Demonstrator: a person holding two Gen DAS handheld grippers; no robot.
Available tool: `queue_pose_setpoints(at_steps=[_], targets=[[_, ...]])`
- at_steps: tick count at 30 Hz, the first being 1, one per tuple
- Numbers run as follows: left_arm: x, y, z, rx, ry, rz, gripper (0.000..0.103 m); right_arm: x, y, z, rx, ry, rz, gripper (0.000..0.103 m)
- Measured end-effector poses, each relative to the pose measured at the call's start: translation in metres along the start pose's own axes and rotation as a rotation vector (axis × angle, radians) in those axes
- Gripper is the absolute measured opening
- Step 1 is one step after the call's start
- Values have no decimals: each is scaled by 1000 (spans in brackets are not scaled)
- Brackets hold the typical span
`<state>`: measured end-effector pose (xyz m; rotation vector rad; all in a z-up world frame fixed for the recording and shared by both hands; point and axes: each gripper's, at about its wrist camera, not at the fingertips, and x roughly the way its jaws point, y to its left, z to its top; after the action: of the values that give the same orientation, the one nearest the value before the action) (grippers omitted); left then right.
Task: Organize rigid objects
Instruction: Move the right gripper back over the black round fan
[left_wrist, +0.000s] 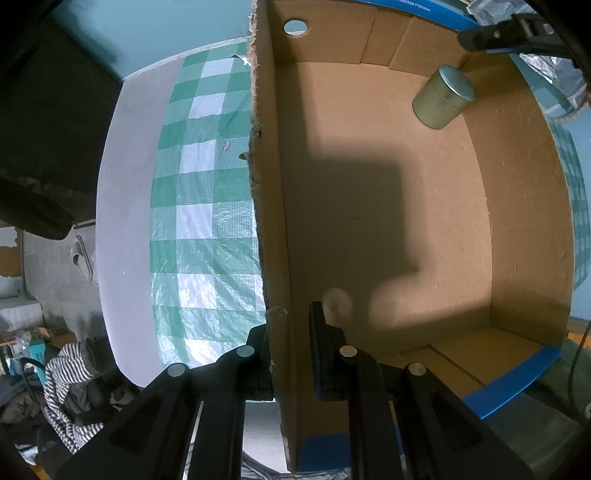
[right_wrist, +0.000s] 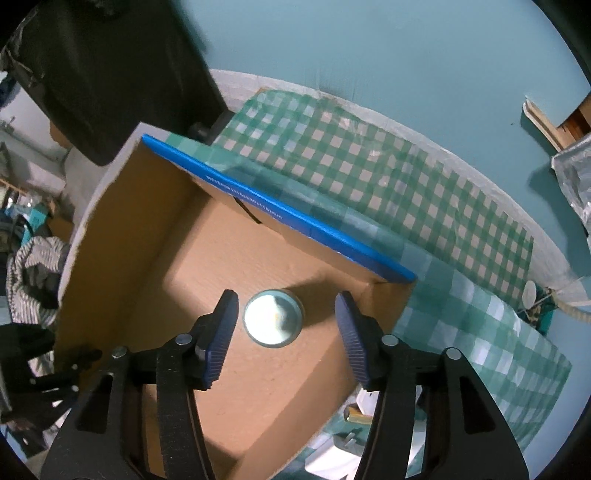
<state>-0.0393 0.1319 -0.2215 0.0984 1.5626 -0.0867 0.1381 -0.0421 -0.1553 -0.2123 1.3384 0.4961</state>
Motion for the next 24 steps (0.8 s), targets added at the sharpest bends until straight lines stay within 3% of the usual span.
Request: queue_pose_setpoints(at_steps=[15,24], targets=[[-3,-4,0,14,-7,7,13,-55,-20,-11,34,-80,-11,66],[-4,-5,1,13,-7,11,13,-73,-52,-30,81,-90,-39,67]])
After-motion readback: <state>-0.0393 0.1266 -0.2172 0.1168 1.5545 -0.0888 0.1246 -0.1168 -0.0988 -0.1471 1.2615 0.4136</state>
